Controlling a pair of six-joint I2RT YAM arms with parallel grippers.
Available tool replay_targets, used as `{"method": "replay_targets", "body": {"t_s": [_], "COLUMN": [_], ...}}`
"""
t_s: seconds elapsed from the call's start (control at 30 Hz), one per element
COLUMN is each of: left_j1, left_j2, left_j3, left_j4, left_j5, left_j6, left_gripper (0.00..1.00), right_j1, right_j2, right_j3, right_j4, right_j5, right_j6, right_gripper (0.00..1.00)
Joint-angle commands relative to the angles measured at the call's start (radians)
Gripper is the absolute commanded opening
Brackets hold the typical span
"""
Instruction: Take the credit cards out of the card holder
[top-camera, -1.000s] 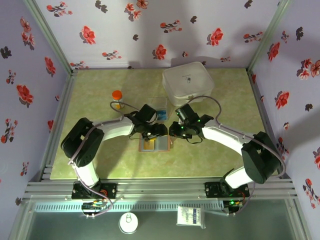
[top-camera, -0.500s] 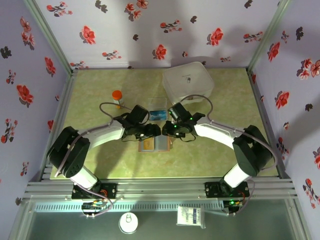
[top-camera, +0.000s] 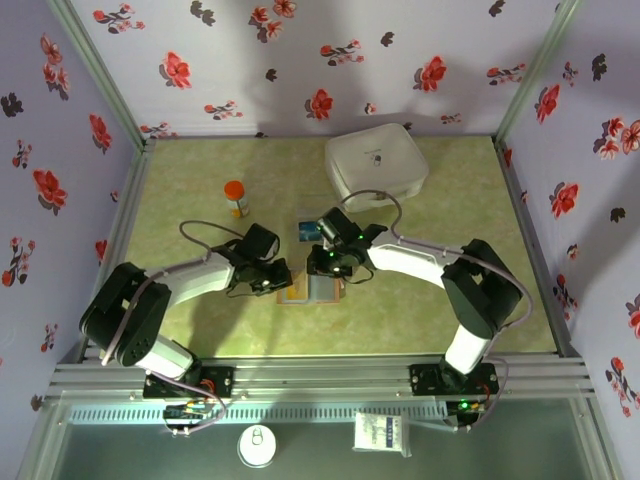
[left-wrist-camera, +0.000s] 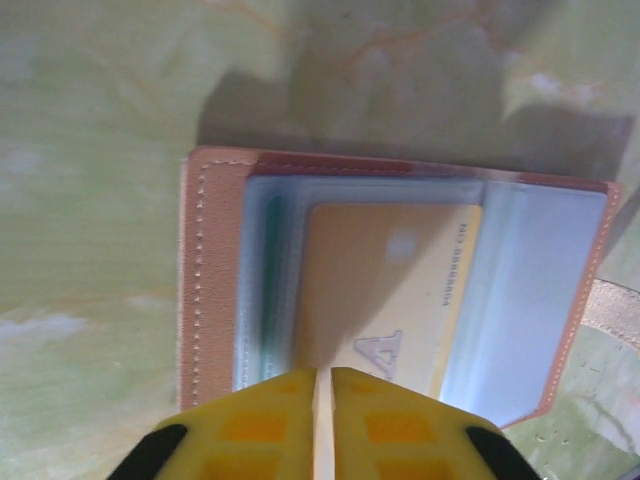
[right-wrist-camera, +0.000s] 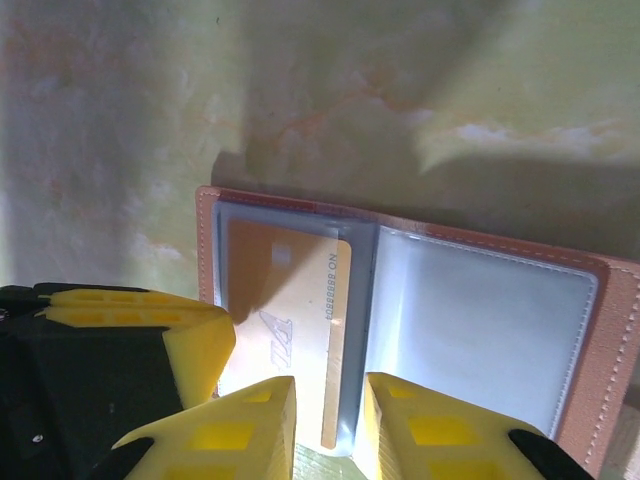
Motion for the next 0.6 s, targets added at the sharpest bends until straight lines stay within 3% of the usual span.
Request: {"method": "replay_targets", "body": {"t_s": [0.0,0.2,0.57], "left_j1": [0.014,0.035,0.053], "left_j2": [-0.023,-0.015,-0.054], "left_j3": [-0.027,-0.06,-0.098], "left_j4": [0.022,0.038,0.031], "left_j5": [-0.012,-0.01,0.009], "left_j6": [0.007,0.016,0.007], "left_gripper": [0.08,0.0,0.0], "right_j1": [0.009,0.022,0.043], "right_j2": [0.03,0.068,0.133], "right_j3": [0.035,0.047,0.077], "right_j4": [0.016,0.035,0.074], "right_j5": [-0.018,-0.045,-0.088], "right_j6": [0.023,0.039,0.07], "right_gripper": [0.26,0.25,0.24]}}
